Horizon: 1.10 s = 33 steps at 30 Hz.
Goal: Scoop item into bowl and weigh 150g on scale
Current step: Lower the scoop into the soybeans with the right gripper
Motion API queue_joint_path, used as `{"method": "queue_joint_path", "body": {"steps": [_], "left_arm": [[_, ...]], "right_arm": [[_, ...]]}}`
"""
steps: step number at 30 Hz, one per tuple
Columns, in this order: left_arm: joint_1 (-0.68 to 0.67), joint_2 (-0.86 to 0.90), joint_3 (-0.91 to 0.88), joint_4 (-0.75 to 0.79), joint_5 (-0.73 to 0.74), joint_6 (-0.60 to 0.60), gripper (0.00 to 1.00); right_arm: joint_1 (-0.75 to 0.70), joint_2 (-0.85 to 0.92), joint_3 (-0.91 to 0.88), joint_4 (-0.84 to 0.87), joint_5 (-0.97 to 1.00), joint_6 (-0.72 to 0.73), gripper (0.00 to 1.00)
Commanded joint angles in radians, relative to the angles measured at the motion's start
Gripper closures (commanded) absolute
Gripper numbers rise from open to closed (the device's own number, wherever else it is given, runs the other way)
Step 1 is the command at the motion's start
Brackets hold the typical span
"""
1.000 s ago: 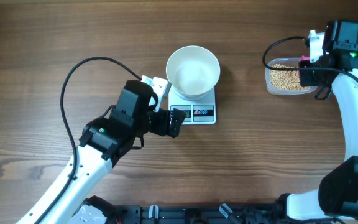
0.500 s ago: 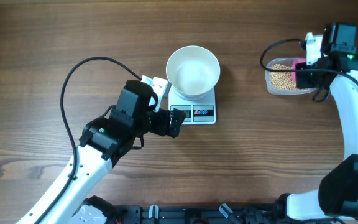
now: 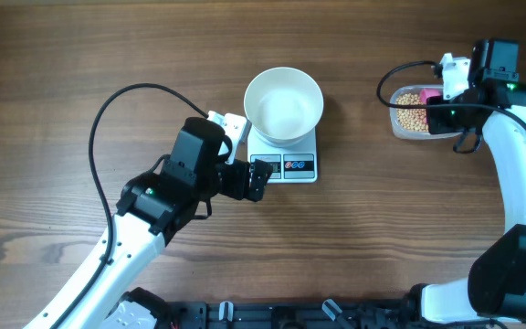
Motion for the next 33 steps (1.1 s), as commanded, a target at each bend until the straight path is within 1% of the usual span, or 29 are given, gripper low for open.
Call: {"method": "queue_joint_path", "body": {"steps": [1, 12, 21, 33], "left_arm": [[-0.004, 0.002, -0.001, 0.0, -0.006, 0.019, 0.0], [-0.004, 0.002, -0.001, 0.0, -0.006, 0.019, 0.0], [-0.004, 0.002, -0.001, 0.0, -0.006, 0.019, 0.0], [-0.004, 0.002, -0.001, 0.0, -0.006, 0.019, 0.0]], "right_arm": [[-0.003, 0.013, -0.009, -0.014, -0.073, 0.007, 0.96], [-0.019, 0.013, -0.009, -0.02, -0.097, 0.039, 0.96], [-0.132, 0.014, -0.009, -0.025, -0.306, 0.038, 0.96], [-0.143, 0.014, -0.009, -0.047, -0.312, 0.034, 0.96]]}}
